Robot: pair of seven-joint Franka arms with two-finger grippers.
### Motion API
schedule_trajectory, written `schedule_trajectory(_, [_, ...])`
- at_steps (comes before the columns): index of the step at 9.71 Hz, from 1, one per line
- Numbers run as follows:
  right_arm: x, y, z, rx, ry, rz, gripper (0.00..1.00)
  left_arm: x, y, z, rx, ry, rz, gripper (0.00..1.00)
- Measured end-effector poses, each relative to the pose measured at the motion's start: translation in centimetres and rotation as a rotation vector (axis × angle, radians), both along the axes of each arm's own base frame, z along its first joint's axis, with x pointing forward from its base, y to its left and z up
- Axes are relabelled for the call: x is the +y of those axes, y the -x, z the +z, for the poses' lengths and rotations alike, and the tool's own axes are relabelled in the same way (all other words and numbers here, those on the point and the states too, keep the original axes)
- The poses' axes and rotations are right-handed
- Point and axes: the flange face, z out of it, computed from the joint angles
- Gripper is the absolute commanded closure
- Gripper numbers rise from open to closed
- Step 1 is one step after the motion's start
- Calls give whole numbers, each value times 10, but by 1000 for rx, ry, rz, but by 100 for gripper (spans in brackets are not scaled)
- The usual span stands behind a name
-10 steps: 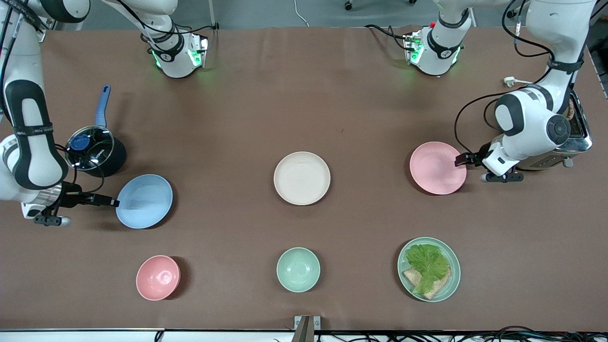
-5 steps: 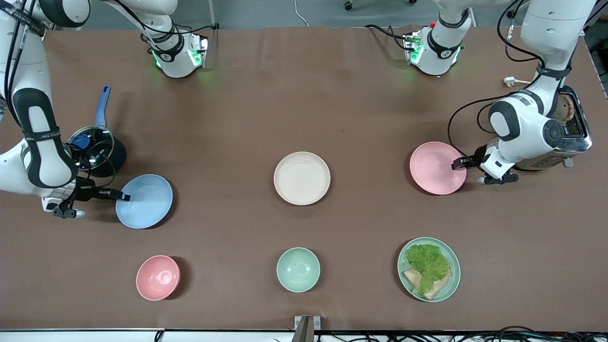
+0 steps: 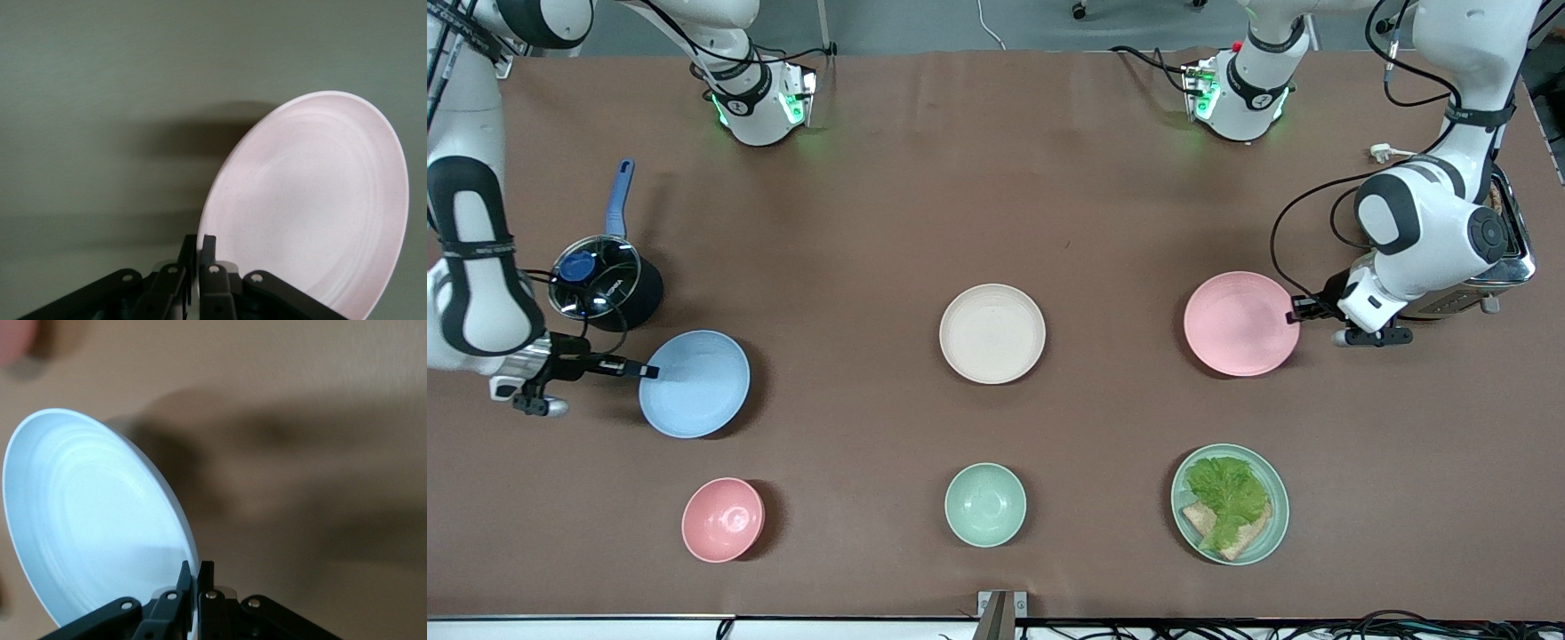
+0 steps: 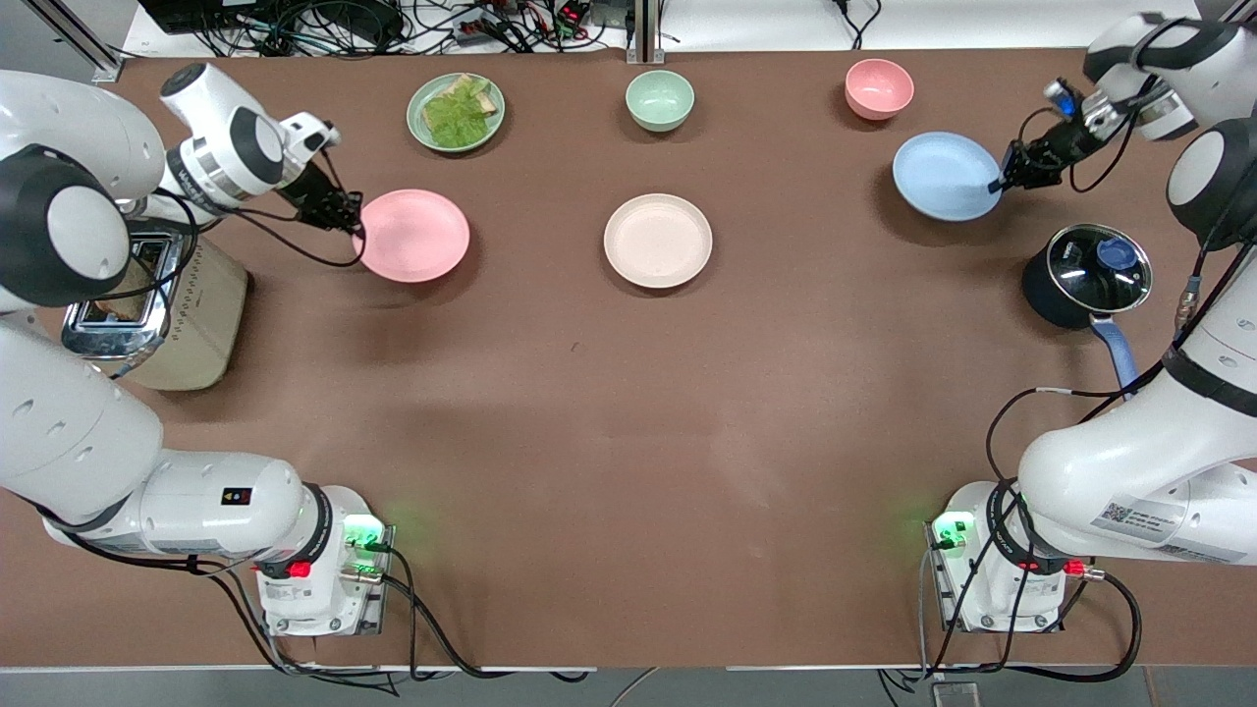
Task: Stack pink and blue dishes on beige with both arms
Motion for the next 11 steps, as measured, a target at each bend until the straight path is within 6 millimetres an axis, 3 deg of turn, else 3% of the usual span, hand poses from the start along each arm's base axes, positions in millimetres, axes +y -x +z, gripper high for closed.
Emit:
schedule_trajectory(2, [0,-20,55,15,20,45,99,-87,-7,25,-18,33,-32,100])
schedule_trajectory(3, [13,-29,78,31,24,34,99,-139,-5,27,-6,51,-23,100])
schedule_trajectory(5, [82,-48,116,65,105,32,99,-232,1,11,-12,98,48,100])
schedule_trajectory(7, [170,-52,153,65,147,60,99,-302,17,-18,-11,109,96,99])
schedule_trajectory(9, [240,-33,182,71,150,97,99,-357,33,-24,-13,62,125,99])
schedule_trajectory(11, [299,-6,192,104,133,133,99,-402,57,-16,-58,13,140,99])
